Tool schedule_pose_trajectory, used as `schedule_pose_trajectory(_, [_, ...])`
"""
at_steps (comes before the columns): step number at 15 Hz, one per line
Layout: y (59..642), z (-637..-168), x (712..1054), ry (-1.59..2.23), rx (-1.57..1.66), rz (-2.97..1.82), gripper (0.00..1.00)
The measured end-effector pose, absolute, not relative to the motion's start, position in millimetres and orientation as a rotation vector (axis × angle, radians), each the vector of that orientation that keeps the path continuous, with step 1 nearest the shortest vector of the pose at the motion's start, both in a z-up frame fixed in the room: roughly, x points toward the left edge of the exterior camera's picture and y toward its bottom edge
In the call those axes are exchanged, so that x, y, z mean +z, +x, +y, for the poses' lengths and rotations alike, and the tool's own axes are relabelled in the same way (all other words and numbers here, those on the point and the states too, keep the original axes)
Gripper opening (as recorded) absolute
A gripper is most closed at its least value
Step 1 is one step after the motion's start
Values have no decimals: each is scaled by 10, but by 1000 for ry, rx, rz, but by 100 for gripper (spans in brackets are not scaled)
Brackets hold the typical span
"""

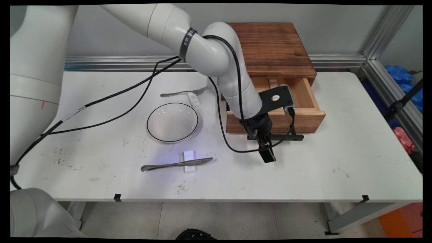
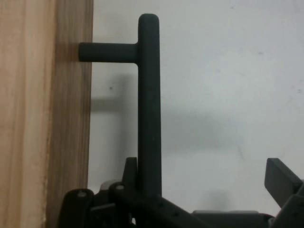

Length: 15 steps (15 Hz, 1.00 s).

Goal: Open the drawer

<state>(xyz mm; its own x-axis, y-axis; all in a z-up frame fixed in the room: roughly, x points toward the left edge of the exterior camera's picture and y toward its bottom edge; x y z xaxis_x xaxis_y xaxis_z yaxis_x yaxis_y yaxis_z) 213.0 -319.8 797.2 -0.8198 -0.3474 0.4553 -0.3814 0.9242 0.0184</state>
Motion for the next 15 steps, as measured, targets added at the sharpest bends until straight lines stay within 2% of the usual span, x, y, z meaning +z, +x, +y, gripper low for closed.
schedule_pose_trajectory(15, [1987,-2822,7984,514,39,-2626,100])
